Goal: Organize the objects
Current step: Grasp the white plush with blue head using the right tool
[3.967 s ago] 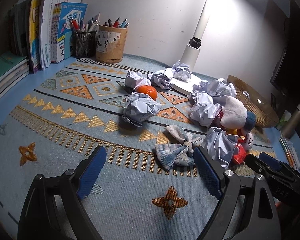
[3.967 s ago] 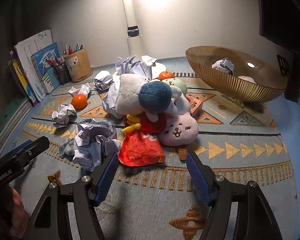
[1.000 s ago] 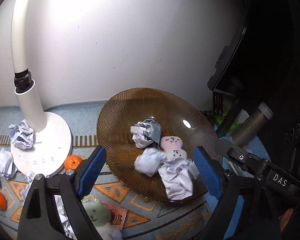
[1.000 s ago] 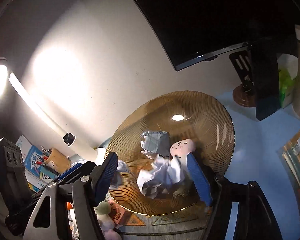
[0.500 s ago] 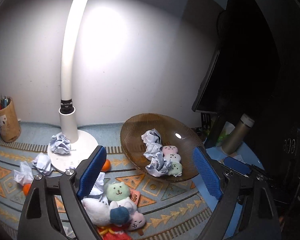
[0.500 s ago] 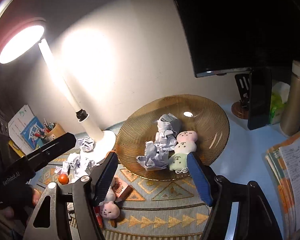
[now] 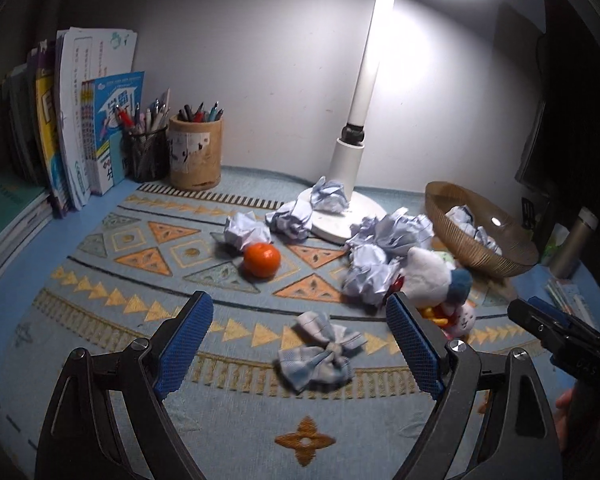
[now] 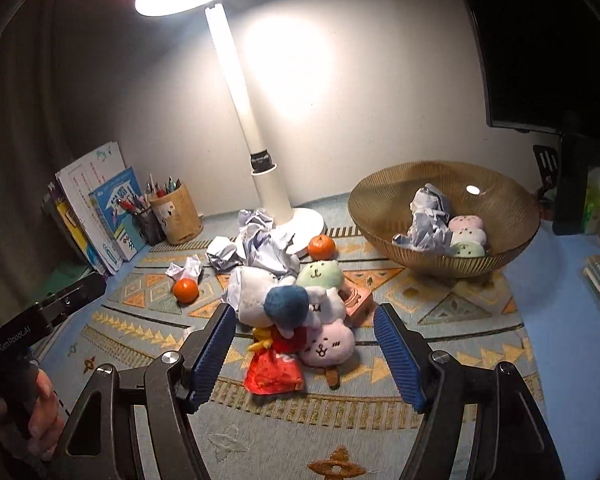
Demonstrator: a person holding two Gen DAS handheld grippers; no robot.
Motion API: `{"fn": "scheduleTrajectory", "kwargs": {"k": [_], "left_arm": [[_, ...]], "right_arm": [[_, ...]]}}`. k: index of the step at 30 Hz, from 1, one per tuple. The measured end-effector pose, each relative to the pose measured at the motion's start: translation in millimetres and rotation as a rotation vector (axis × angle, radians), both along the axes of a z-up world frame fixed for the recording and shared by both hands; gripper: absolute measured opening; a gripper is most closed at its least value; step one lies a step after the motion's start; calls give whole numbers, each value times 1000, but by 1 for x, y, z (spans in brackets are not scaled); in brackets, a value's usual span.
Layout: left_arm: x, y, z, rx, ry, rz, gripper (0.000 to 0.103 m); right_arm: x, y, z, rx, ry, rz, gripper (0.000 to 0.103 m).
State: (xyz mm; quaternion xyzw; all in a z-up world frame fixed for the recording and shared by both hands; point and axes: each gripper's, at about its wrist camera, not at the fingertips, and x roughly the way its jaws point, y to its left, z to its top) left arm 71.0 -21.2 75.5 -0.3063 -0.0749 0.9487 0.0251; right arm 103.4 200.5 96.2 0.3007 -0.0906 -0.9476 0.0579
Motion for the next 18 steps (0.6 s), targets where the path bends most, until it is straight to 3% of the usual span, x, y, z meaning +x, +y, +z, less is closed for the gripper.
{"fn": "scheduleTrajectory", "kwargs": {"k": [5,14,18], "left_arm": [[-8,-5,-38,31,-56,-19,87],[-5,11,-40,-41,-64,-57,87],[-6,11,-41,-45,-77,-61,87]], "right_arm": [[-14,-3,-31,18,-57,-3,70],[-22,0,-40,27,-98,4,70],[-26,-9,-33,48,-87,84,70]]}}
